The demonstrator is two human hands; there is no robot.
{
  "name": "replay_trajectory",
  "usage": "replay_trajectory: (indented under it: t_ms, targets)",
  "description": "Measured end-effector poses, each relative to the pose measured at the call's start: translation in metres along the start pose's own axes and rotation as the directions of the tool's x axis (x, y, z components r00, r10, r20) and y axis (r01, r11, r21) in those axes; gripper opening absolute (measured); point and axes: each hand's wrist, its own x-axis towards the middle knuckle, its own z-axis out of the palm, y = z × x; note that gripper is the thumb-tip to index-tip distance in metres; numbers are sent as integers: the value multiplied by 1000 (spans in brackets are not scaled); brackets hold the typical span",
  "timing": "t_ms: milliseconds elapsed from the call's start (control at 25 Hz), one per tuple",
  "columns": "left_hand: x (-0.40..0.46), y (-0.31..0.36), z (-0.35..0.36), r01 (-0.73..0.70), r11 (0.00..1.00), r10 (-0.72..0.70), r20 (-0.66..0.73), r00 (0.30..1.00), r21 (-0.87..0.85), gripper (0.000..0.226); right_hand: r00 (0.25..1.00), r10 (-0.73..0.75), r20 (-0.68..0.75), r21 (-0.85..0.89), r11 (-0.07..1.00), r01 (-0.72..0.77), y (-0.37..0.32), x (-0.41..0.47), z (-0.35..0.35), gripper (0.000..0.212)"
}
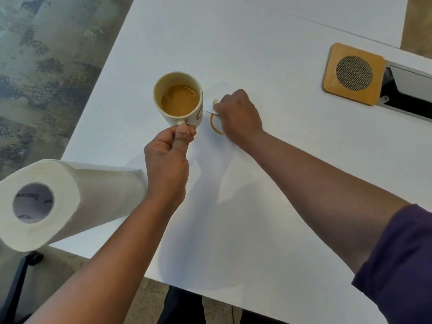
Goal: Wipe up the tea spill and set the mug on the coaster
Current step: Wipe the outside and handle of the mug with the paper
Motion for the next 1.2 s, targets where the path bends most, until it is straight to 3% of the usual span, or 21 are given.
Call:
replay_trajectory:
  t_ms: [200,480,600,720,800,880,920,1080,1120,1200]
  targets:
    - [-1,1,4,-8,1000,8,-1,1000,10,18,975,-209,74,-52,976,213,-3,-16,1,37]
    - [-6,2,7,-24,1000,24,13,1000,-10,17,923,-377,71,41,926,375,29,-55,2,47]
    - [-8,1,7,-27,1000,27,25,999,-11,18,977,-212,-20,263,942,209,37,-61,-6,40]
    - [-9,0,5,-32,999,34,39,999,-32,20,973,214,-83,548,825,-135,45,-47,-17,30]
    - [-9,-1,5,-33,999,34,44,998,-28,20,899,426,103,761,548,-347,48,-32,-26,26]
    - [-9,-1,4,-33,999,34,42,999,-26,19,839,458,294,864,247,-438,48,-20,-34,27]
    - [-9,-1,3,-33,999,34,39,999,-24,19,825,450,341,869,184,-460,48,-16,-36,28]
    - [-8,-1,1,-24,1000,25,33,999,-18,18,828,437,351,864,190,-466,43,-6,-29,27]
    - [-8,-1,1,-21,1000,22,33,999,-17,19,834,448,321,855,242,-459,42,-4,-26,25]
    - [-8,-1,1,-18,1000,19,32,999,-14,19,867,449,214,789,444,-425,43,-2,-21,25]
